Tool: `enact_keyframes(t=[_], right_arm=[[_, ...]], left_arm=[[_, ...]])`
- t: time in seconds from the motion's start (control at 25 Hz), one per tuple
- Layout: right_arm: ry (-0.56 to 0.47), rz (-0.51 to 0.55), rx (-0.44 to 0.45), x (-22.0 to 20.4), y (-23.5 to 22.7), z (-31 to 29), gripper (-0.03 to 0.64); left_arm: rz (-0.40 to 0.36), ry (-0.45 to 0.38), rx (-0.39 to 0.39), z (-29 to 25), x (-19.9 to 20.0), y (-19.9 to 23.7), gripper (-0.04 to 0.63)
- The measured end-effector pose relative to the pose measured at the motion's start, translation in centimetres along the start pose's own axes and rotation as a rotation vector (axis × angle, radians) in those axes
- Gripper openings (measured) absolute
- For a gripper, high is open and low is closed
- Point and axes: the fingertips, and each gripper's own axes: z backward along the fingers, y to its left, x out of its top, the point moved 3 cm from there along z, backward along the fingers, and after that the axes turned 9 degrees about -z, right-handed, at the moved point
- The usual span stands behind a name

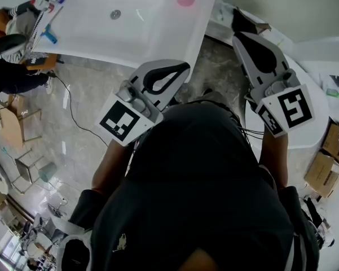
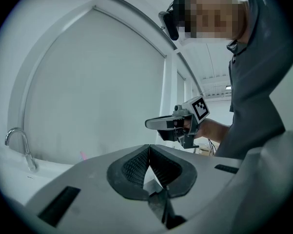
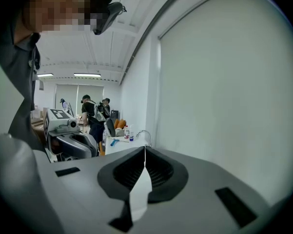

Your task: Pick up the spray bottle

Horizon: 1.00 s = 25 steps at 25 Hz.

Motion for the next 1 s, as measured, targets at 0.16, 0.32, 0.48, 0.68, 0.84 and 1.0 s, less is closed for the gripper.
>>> enact_keyframes(t=[0.16,0.32,0.48,0.68,0.84,1.0], right_arm=[[0.032,-0.01,0.021,-0.6,-0.8,-0.8,0.009],[0.031,-0.01,0.05,-0.1,-2.3,-2.6,0.009],[0.021,-0.011,0.095,0.8,-4.2,-4.1,0.009],[0.048,-0.024,0.124,0.4,-8.4,-5.3,0.009],[0.046,-0.027,0.152,-0.6,-11.2,-3.3,0.009],[0.045,-0.048,0.177,-0.9,-13.5,-3.8,0.009]], left_arm=[[0.007,0.012,0.017,-0.3,-0.2,0.7,0.006],[0.017,0.012,0.055,-1.0,-0.1,2.0,0.006],[0.029,0.043,0.079,-2.9,-0.2,3.1,0.006],[0.053,0.065,0.111,-6.4,-0.1,4.6,0.006],[0.078,0.07,0.126,-10.5,0.1,2.9,0.006],[0.087,0.086,0.139,-12.7,0.3,3.7,0.006]])
